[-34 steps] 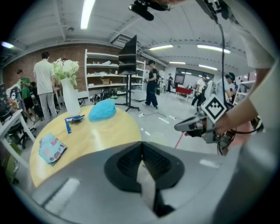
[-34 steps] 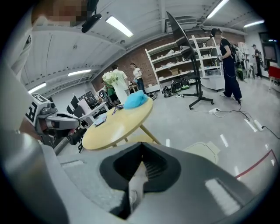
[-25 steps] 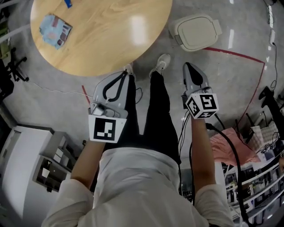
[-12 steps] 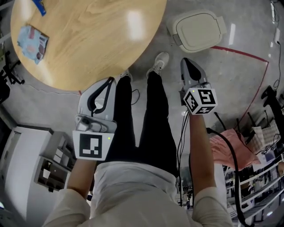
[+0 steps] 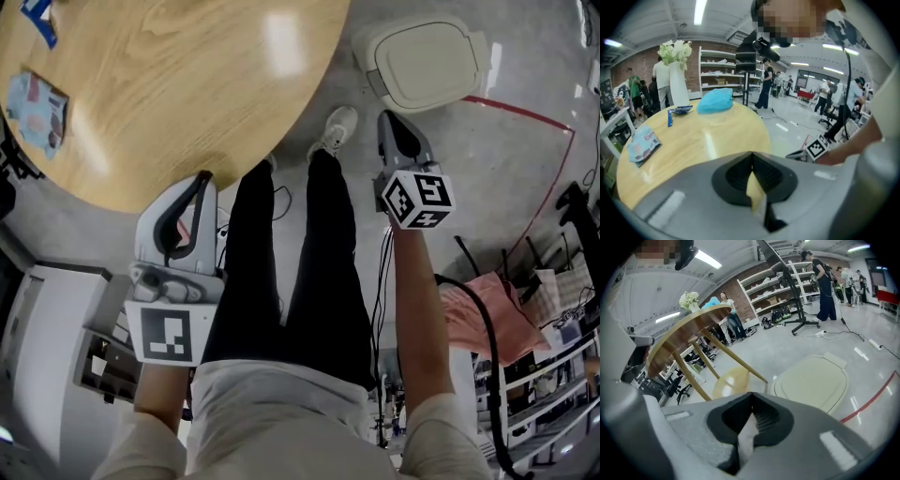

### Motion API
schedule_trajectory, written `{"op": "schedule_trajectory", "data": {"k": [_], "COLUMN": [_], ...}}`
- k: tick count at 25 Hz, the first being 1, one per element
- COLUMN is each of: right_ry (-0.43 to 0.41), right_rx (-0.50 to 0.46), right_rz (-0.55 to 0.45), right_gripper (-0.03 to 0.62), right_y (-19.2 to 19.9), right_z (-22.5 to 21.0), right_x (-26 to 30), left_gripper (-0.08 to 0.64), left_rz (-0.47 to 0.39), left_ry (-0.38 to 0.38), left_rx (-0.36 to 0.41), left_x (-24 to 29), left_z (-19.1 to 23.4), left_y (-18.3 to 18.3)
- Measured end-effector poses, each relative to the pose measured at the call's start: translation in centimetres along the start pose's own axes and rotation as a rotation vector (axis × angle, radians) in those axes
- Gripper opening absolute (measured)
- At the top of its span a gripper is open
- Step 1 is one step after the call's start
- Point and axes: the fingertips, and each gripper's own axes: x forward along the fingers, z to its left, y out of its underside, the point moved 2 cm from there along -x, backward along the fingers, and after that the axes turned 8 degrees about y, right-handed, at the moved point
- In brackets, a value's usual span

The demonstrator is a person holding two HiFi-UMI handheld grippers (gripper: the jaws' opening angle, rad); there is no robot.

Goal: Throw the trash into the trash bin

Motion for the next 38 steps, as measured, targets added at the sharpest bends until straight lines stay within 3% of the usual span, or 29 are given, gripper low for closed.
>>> {"op": "schedule_trajectory", "data": {"k": [21, 28, 33, 38], "right_ry": [0.154, 0.196, 0.26, 0.345], "right_rx": [0.087, 0.065, 0.11, 0.07], "right_rz": [0.101, 0.175, 0.198, 0.213], "right_gripper": [0.0, 0.0, 0.0, 0.0], "right_y": [5.3, 6.7, 7.1, 7.3], "right_z": [-3.7, -3.7, -4.2, -4.0], "right_x": [7.1, 9.5, 10.2, 10.5], "left_gripper": [0.005, 0.005, 0.005, 0.005], "left_rz": [-0.032, -0.048, -0.059, -0.069], "left_ry": [0.014, 0.021, 0.023, 0.026], "left_rx": [0.01, 0.021, 0.03, 0.036], "left_x": [1.8, 1.9, 1.8, 1.8], "left_z": [1.0, 1.1, 0.9, 0.9], "left_y": [0.3, 0.5, 0.4, 0.4]}}
